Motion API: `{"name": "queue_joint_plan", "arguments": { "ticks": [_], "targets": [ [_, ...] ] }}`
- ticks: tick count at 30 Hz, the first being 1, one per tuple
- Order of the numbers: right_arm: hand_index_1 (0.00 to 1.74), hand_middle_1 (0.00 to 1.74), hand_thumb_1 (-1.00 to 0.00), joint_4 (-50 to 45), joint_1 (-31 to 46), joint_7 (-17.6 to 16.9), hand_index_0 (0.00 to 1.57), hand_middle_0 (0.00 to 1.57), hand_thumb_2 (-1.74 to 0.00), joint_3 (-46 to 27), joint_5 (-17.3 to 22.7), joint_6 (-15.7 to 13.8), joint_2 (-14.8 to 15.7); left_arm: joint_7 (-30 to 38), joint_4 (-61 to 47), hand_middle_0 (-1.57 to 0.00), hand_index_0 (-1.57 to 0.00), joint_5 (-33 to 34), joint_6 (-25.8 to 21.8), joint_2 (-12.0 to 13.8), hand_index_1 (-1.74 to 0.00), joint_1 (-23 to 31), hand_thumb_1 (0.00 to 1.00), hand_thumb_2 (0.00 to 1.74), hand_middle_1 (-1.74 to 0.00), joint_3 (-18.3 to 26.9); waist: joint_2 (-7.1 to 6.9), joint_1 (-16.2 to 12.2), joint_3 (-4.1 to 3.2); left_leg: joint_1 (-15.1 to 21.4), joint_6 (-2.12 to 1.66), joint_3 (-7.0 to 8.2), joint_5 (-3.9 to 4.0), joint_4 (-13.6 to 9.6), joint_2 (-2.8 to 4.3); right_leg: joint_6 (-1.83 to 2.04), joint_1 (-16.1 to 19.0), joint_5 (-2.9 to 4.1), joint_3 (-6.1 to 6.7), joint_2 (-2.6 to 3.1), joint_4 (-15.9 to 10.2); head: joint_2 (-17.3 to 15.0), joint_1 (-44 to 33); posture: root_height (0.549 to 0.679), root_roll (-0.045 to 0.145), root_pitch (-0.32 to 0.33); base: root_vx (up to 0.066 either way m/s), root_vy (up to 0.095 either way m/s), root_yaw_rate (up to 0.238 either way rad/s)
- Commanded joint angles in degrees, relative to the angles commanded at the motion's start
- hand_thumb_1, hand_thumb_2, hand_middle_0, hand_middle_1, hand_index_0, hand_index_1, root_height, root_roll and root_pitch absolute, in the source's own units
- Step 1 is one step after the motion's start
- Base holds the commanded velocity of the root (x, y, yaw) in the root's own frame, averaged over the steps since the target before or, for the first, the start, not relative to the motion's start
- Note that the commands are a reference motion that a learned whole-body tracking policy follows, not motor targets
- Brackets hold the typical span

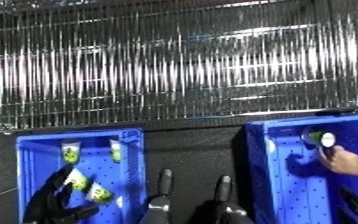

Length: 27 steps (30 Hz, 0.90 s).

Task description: Pick up the object and place it into the box

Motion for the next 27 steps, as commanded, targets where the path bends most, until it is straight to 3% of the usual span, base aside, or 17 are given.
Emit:
{"name": "queue_joint_plan", "arguments": {
  "ticks": [8, 12, 18, 23, 27],
  "targets": [
    [0.0, 0.0, 0.0, 1.35, 4.86, 1.13, 0.0, 0.0, 0.0, -0.6, -2.31, 0.71, 1.93, -0.33, 1.42, 0.0, 0.0, 4.66, 1.1, -0.84, 0.0, 3.79, 0.0, 0.0, 0.0, 1.47, -0.58, -0.02, -6.1, 7.45, -1.33, 1.11, 2.53, -9.82, 1.42, 1.27, 8.62, 2.79, -0.93, 0.26, -10.8, -11.18, -1.27, 0.676, 0.037, 0.02, 0.115, -0.006, -0.049],
    [0.0, 0.0, 0.0, 2.14, 6.89, 1.0, 0.0, 0.0, 0.0, -1.06, -3.31, 0.85, 3.27, -0.97, 2.71, 0.0, 0.0, 7.88, 2.03, -1.23, 0.0, 5.84, 0.0, 0.0, 0.0, 2.22, -0.83, 0.21, -9.32, 10.62, -2.0, 1.86, 3.66, -13.76, 2.23, 1.88, 12.27, 4.23, -1.69, 0.22, -15.14, -13.26, -1.07, 0.677, 0.034, 0.014, 0.122, -0.018, -0.105],
    [0.0, 0.0, 0.0, 3.7, 9.02, 0.8, 0.0, 0.0, 0.0, -1.54, -4.49, 1.63, 4.55, -2.17, 4.76, 0.0, 0.0, 11.15, 3.37, -1.92, 0.0, 7.79, 0.0, 0.0, 0.0, 2.95, -0.97, 0.2, -13.84, 13.71, -2.72, 3.31, 4.96, -17.69, 3.65, 2.54, 15.74, 5.88, -2.15, -0.11, -19.67, -14.74, -1.43, 0.676, 0.03, 0.007, 0.088, -0.006, -0.099],
    [0.0, 0.0, 0.0, 4.94, 10.48, 0.93, 0.0, 0.0, 0.0, -2.05, -5.34, 1.97, 5.29, -2.64, 5.47, 0.0, 0.0, 12.3, 3.94, -2.54, 0.0, 8.57, 0.0, 0.0, 0.0, 3.36, -1.03, 0.07, -16.6, 14.99, -3.11, 4.39, 4.99, -18.64, 4.65, 2.91, 17.56, 6.53, -2.31, -0.45, -21.72, -15.17, -1.68, 0.675, 0.027, 0.0, 0.07, 0.002, -0.054],
    [0.0, 0.0, 0.0, 5.81, 11.38, 1.55, 0.0, 0.0, 0.0, -2.59, -6.12, 1.98, 5.54, -2.76, 5.94, 0.0, 0.0, 12.78, 4.46, -2.66, 0.0, 8.96, 0.0, 0.0, 0.0, 3.86, -1.14, -0.16, -18.04, 15.65, -3.34, 5.07, 4.63, -18.64, 5.34, 3.12, 18.63, 6.76, -2.36, -0.67, -22.7, -15.27, -2.47, 0.674, 0.025, -0.007, 0.06, 0.006, -0.041]
  ]
}}
